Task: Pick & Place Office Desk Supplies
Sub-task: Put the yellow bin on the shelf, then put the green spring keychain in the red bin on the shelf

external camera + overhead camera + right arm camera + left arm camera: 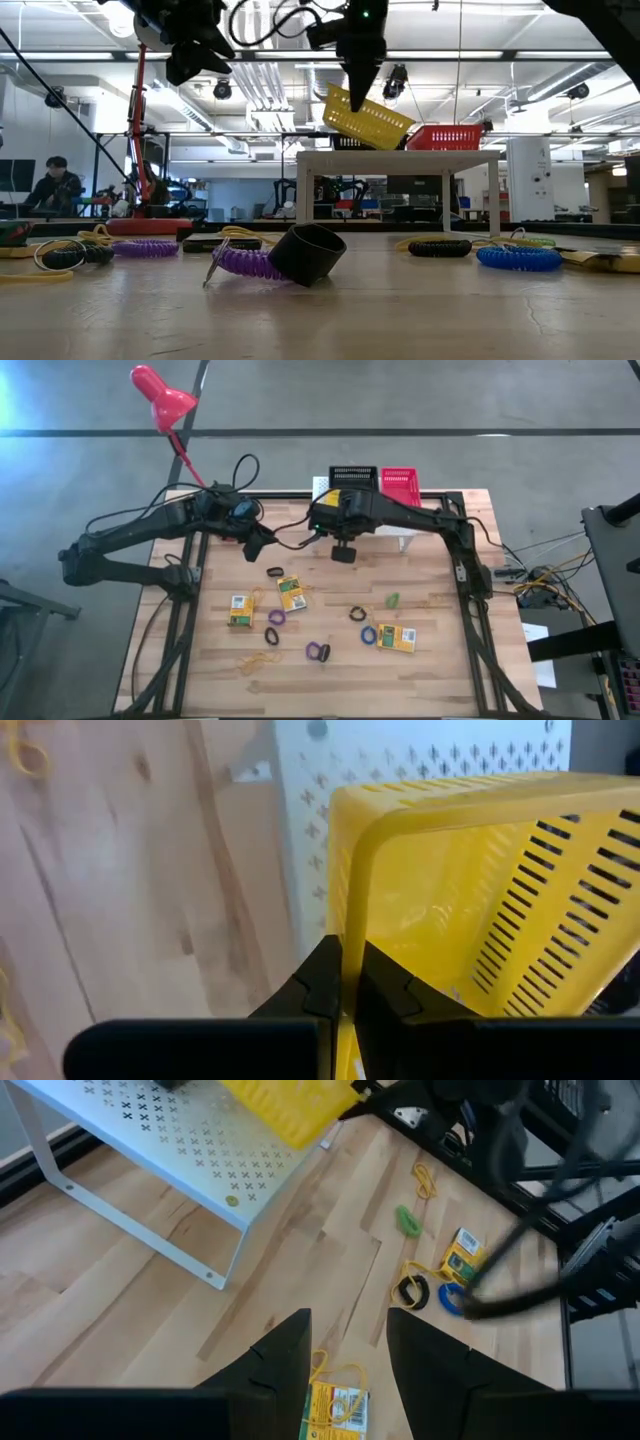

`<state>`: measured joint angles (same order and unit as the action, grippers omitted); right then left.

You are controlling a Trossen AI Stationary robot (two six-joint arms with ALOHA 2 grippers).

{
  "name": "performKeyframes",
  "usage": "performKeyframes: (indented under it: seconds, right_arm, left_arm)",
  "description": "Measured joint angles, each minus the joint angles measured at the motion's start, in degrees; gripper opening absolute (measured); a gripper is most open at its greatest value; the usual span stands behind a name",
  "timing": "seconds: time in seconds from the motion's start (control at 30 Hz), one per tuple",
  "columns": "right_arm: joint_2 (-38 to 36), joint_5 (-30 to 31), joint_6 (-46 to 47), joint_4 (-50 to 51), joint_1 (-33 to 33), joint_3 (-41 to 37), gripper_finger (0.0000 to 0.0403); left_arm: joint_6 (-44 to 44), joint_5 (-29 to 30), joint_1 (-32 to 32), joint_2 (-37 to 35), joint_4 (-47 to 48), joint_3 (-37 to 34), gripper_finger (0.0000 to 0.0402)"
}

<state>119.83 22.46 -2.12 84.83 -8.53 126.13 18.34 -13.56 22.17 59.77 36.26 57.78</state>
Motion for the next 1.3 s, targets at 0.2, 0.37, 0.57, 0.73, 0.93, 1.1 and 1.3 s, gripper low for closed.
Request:
performKeyframes:
  seconds: [0.2, 0.37, 0.57, 0.73, 0.93, 1.1, 1.3]
  right_arm:
    - [-0.07, 0.00, -0.94, 0.77, -0.08, -0.93, 0.0013]
    - [-0.09, 0.11, -1.90, 0.82, -0.18, -2.67, 0.0013]
    - [-0.09, 0.02, -1.10, 0.58, -0.11, -3.37, 0.0034]
    - [-0.09, 1.25, -1.04, 0.29, -0.11, -2.97, 0.0081]
    - [-0.09, 9.82, -1.04, 0.31, 0.04, -2.86, 0.0126]
    - [-0.26, 10.08, -1.06, 0.31, 0.59, -2.84, 0.0143]
    - [-1.36, 10.10, -1.28, 0.27, 2.45, -2.82, 0.0153]
  left_arm:
    - [-0.15, 0.00, 0.00, 0.00, 0.04, 0.00, 0.0138]
    - [-0.15, 0.00, 0.00, 0.00, 0.04, 0.00, 0.0138]
    - [0.05, 0.00, 0.00, 0.00, 0.04, 0.02, 0.0138]
    - [0.07, 0.00, -0.02, 0.00, 0.02, 0.02, 0.0138]
    - [0.07, 0.00, -0.02, 0.00, 0.04, 0.02, 0.0138]
    - [0.09, 0.00, 0.00, 0.00, 0.03, 0.04, 0.0138]
    - [0.09, 0.00, 0.00, 0.00, 0.03, 0.04, 0.0138]
